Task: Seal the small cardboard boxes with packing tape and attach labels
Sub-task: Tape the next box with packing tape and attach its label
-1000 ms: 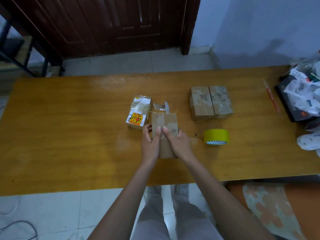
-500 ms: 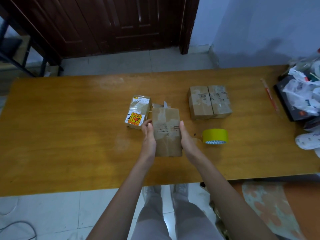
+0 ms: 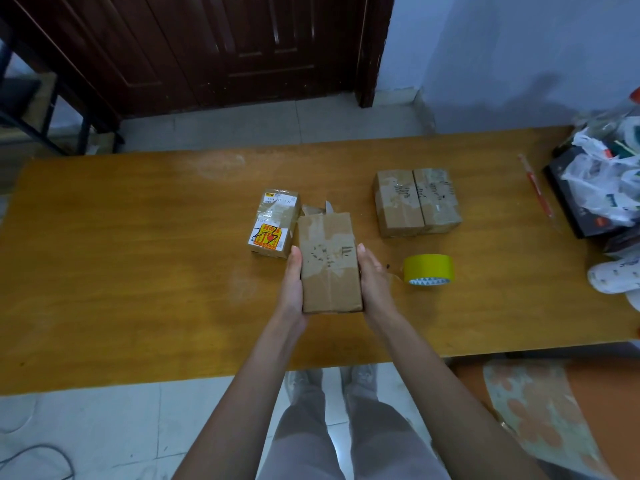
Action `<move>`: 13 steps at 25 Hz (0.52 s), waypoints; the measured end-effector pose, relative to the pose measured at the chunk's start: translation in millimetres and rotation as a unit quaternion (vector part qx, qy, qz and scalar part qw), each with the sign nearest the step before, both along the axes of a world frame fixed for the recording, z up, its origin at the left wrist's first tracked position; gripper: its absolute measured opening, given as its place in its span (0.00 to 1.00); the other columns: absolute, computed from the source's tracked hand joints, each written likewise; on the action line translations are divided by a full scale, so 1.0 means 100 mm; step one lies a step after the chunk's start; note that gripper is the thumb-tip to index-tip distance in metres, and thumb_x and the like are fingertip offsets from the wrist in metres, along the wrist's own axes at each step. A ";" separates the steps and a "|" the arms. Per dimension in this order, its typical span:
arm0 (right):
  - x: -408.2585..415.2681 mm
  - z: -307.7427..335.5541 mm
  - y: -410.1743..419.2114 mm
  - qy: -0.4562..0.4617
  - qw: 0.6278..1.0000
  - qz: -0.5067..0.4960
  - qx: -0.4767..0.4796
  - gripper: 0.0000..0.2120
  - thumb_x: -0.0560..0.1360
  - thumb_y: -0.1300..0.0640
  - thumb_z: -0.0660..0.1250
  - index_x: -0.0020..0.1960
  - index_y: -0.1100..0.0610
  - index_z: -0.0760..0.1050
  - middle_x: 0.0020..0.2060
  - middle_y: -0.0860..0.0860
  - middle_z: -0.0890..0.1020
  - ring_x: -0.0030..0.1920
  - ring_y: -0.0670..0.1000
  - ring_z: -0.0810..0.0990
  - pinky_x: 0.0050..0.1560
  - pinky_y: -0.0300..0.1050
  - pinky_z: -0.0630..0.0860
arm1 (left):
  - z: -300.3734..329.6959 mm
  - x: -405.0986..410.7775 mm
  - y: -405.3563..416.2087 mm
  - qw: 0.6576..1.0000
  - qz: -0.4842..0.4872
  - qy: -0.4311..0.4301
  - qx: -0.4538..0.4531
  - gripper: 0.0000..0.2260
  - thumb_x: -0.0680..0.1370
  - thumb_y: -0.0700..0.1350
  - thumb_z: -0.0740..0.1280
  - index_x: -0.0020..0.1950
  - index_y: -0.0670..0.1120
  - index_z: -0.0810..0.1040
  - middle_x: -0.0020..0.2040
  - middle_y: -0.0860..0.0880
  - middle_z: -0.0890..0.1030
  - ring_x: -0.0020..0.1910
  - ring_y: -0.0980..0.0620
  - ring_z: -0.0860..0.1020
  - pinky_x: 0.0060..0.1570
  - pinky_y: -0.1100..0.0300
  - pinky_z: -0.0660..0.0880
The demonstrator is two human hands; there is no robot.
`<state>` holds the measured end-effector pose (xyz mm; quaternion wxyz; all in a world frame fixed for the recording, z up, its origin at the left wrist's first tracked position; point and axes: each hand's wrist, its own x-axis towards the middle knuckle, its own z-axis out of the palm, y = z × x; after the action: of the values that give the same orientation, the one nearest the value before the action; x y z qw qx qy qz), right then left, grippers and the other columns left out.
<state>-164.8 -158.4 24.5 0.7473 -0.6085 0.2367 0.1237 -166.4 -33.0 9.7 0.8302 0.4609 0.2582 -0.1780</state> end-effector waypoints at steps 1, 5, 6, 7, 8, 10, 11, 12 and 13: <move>0.00 -0.01 -0.01 0.005 1.000 0.011 -0.019 0.19 0.83 0.48 0.54 0.60 0.59 0.77 0.54 0.57 0.83 0.56 0.55 0.81 0.58 0.55 0.78 | 0.00 -0.01 0.00 1.000 -0.006 0.004 0.014 0.28 0.80 0.64 0.52 0.67 0.45 0.75 0.60 0.43 0.82 0.59 0.45 0.81 0.52 0.50 0.78; 0.03 0.04 0.00 0.004 0.999 0.048 0.003 0.23 0.78 0.39 0.56 0.60 0.54 0.79 0.52 0.53 0.84 0.53 0.52 0.83 0.55 0.50 0.80 | -0.02 -0.01 0.02 0.998 -0.015 0.004 0.055 0.28 0.80 0.64 0.52 0.67 0.47 0.75 0.58 0.46 0.83 0.57 0.47 0.82 0.50 0.51 0.79; 0.03 0.05 0.01 0.005 0.999 0.037 0.018 0.24 0.77 0.39 0.58 0.60 0.55 0.79 0.52 0.54 0.84 0.53 0.52 0.83 0.54 0.49 0.80 | -0.03 -0.01 0.03 0.999 -0.018 0.004 0.051 0.28 0.80 0.64 0.51 0.68 0.47 0.75 0.58 0.45 0.83 0.57 0.47 0.81 0.51 0.51 0.79; 0.03 0.05 0.03 0.008 0.999 0.018 0.032 0.24 0.77 0.40 0.60 0.59 0.57 0.79 0.52 0.55 0.84 0.53 0.53 0.83 0.54 0.49 0.80 | -0.05 -0.01 0.04 0.999 -0.018 0.008 0.043 0.28 0.80 0.64 0.51 0.68 0.47 0.75 0.59 0.45 0.82 0.58 0.46 0.81 0.52 0.50 0.79; 0.02 0.04 0.04 0.012 0.999 0.002 0.042 0.22 0.77 0.42 0.61 0.59 0.59 0.80 0.52 0.56 0.84 0.53 0.54 0.83 0.54 0.50 0.80 | -0.05 -0.02 0.06 0.999 -0.017 0.018 0.037 0.28 0.81 0.64 0.50 0.67 0.46 0.75 0.59 0.44 0.82 0.57 0.46 0.81 0.53 0.49 0.78; 0.00 0.01 0.05 0.020 1.000 -0.006 0.023 0.20 0.79 0.46 0.61 0.57 0.61 0.80 0.50 0.58 0.84 0.53 0.56 0.83 0.55 0.53 0.79 | -0.06 -0.05 0.09 0.998 -0.014 0.042 0.032 0.29 0.80 0.65 0.50 0.67 0.46 0.76 0.59 0.43 0.82 0.57 0.45 0.81 0.56 0.45 0.78; -0.01 -0.01 0.04 0.025 1.000 0.000 -0.004 0.20 0.80 0.46 0.59 0.55 0.61 0.81 0.49 0.58 0.85 0.52 0.56 0.83 0.55 0.54 0.79 | -0.07 -0.06 0.09 0.998 -0.013 0.047 0.033 0.30 0.79 0.66 0.51 0.67 0.47 0.76 0.59 0.43 0.82 0.58 0.43 0.81 0.58 0.42 0.76; -0.01 -0.02 0.03 0.029 0.999 0.011 -0.035 0.21 0.81 0.45 0.57 0.54 0.60 0.81 0.48 0.57 0.85 0.51 0.56 0.83 0.55 0.54 0.79 | -0.07 -0.08 0.09 0.998 -0.009 0.047 0.040 0.29 0.79 0.66 0.52 0.68 0.47 0.75 0.60 0.43 0.81 0.59 0.43 0.80 0.60 0.40 0.75; -0.01 -0.02 0.02 0.032 0.997 0.029 -0.065 0.23 0.81 0.43 0.56 0.53 0.59 0.81 0.47 0.56 0.85 0.51 0.56 0.83 0.55 0.55 0.79 | -0.07 -0.08 0.09 0.998 -0.002 0.042 0.055 0.28 0.79 0.65 0.53 0.68 0.47 0.74 0.61 0.43 0.81 0.59 0.43 0.80 0.60 0.39 0.75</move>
<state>-166.0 -156.1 22.6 0.6943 -0.6579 0.2504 0.1495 -174.8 -24.0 2.6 0.7917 0.4985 0.3012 -0.1846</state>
